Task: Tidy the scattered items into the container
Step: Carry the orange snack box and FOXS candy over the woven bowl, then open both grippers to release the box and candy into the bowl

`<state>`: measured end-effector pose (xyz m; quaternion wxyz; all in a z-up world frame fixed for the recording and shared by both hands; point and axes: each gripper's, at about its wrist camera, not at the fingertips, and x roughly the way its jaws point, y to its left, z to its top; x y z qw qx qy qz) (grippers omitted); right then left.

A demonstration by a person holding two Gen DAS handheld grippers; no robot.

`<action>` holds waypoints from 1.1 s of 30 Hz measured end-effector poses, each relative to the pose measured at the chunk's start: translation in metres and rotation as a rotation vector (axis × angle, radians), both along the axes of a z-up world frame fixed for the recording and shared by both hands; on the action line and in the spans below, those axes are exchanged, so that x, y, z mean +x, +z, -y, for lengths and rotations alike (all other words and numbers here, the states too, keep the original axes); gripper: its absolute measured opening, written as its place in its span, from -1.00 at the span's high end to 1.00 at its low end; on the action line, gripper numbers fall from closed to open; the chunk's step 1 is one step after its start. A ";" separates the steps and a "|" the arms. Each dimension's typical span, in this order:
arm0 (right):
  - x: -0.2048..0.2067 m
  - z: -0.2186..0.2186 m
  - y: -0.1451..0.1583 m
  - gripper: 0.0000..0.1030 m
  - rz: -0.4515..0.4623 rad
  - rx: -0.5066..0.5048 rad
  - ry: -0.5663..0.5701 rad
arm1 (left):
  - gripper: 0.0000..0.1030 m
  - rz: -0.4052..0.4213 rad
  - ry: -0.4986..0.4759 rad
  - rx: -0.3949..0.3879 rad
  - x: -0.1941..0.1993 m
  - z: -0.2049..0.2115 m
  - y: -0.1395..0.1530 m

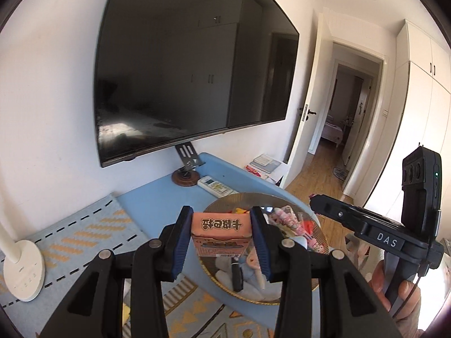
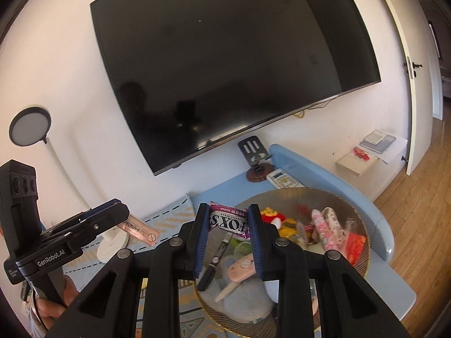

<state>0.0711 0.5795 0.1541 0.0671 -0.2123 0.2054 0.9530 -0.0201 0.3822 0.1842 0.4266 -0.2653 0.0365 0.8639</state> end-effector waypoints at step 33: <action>0.011 -0.062 -0.054 0.01 0.124 -0.264 -0.054 | -0.54 0.046 -0.048 -0.097 -0.020 0.015 -0.052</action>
